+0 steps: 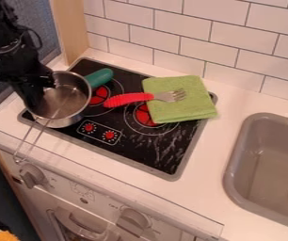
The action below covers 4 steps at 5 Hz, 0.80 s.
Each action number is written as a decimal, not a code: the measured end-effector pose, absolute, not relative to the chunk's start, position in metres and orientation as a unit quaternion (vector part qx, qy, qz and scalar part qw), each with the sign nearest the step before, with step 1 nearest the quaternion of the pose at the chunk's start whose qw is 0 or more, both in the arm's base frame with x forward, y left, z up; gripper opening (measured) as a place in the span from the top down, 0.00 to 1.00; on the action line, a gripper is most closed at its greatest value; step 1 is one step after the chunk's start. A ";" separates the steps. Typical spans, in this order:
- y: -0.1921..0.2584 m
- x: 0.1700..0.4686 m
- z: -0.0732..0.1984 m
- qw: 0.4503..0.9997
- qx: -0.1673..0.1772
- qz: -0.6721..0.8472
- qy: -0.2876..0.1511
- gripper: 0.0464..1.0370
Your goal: Move the silver saucepan to the bottom-left of the stove
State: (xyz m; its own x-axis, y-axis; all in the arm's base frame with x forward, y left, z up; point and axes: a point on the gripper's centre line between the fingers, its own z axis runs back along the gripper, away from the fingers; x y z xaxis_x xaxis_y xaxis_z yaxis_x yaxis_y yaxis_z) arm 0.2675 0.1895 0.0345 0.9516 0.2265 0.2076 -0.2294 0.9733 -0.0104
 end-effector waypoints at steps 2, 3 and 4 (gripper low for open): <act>0.208 0.264 0.018 0.987 0.002 0.137 -0.082 0.97; 0.208 0.264 0.015 0.988 -0.006 0.135 -0.075 0.94; 0.206 0.264 0.014 0.988 -0.012 0.135 -0.070 0.75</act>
State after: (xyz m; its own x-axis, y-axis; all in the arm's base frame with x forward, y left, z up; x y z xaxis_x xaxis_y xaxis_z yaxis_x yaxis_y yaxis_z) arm 0.2639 0.2056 0.0136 0.9540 0.2679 0.1346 -0.2645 0.9634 -0.0430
